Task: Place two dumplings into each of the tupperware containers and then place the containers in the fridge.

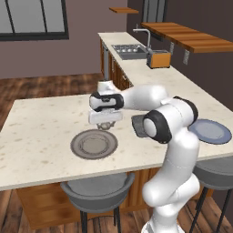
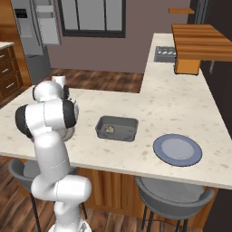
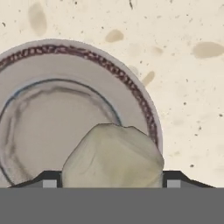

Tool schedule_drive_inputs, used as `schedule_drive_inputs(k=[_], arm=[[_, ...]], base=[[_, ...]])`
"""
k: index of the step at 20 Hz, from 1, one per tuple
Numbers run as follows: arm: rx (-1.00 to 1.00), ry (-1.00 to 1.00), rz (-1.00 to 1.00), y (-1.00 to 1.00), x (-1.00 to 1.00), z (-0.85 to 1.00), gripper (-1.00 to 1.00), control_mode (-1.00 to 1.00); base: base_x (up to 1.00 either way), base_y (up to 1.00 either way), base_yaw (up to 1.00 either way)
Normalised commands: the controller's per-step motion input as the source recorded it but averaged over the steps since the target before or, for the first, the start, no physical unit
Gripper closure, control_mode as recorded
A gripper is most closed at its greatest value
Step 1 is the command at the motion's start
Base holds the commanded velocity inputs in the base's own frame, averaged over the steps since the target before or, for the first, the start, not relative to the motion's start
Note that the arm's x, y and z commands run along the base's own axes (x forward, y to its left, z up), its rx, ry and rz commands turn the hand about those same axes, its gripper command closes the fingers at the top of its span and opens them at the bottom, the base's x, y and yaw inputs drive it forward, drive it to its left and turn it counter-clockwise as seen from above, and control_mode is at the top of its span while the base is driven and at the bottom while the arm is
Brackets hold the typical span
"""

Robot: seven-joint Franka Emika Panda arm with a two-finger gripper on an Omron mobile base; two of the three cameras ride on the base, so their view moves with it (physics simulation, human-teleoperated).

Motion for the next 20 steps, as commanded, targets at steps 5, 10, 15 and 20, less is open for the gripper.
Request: schedule_drive_inputs(k=[5, 10, 15, 20], arm=[[0.0, 0.06, 0.0, -1.0, 0.0, 0.02, 1.0, -1.0], [0.0, 0.0, 0.0, -0.99, 0.0, 0.0, 1.0, -1.0], [0.0, 0.0, 0.0, -1.0, 0.11, 0.0, 1.0, -1.0], [0.01, 0.01, 0.0, -1.0, 0.33, 0.0, 1.0, -1.0]], base=[[0.0, 0.0, 0.0], [0.0, 0.0, 0.0], [0.0, 0.0, 0.0], [0.0, 0.0, 0.0]])
